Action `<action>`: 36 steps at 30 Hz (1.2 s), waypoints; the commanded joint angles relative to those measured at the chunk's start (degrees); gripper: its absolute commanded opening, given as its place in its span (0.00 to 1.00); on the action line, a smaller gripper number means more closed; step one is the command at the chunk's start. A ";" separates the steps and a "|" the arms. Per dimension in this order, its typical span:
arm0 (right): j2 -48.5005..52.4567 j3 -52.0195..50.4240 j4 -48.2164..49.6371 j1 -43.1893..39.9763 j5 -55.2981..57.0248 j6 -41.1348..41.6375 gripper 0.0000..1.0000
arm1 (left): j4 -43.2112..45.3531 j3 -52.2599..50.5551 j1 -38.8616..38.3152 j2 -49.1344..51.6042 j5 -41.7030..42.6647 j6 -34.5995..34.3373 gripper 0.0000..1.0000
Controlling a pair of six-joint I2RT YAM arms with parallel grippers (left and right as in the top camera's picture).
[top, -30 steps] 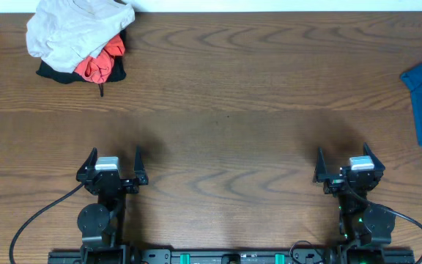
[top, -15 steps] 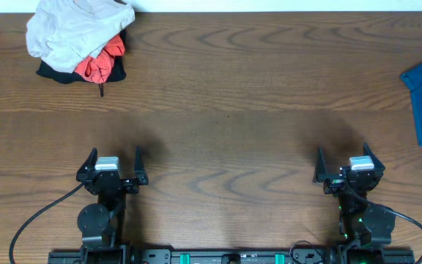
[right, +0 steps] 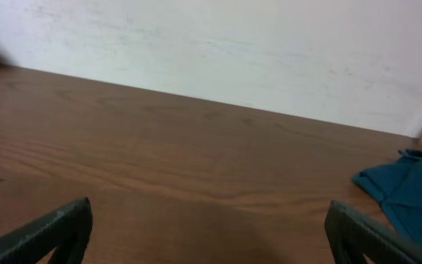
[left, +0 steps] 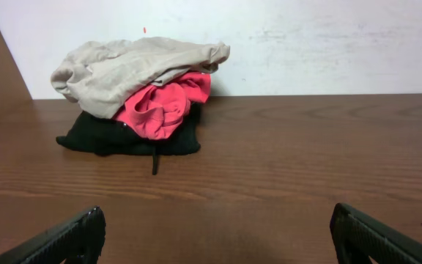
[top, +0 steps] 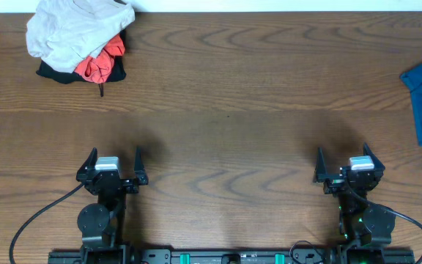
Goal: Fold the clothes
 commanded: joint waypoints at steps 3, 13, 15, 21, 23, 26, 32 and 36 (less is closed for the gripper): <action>-0.37 -0.09 -0.24 0.28 -0.39 -0.81 0.99 | -2.47 -0.48 0.24 -0.39 2.29 0.96 0.98; -0.37 -0.09 -0.24 0.28 -0.39 -0.81 0.99 | -2.47 -0.48 0.24 -0.39 2.29 0.96 0.98; -0.37 -0.09 -0.24 0.26 -0.39 -0.81 0.99 | -2.47 -0.48 0.24 -0.39 2.29 0.96 0.98; -0.37 -0.09 0.44 0.28 -0.42 -0.81 0.99 | -2.47 -0.48 0.24 -0.39 2.29 0.98 0.98; -0.37 -0.09 0.44 0.28 -0.44 -0.79 0.99 | -2.47 -0.48 0.24 -0.39 2.29 0.96 0.98; -0.37 -0.09 0.37 0.28 -1.99 -0.76 0.99 | -2.47 -0.48 0.24 -0.39 2.29 0.96 0.98; -0.37 -0.09 0.94 0.28 -9.42 1.01 0.99 | -2.47 -0.48 0.24 -0.39 2.29 0.96 0.98; -0.37 -0.09 4.74 0.28 -18.58 5.27 0.99 | -2.47 -0.48 0.24 -0.39 2.29 0.96 0.98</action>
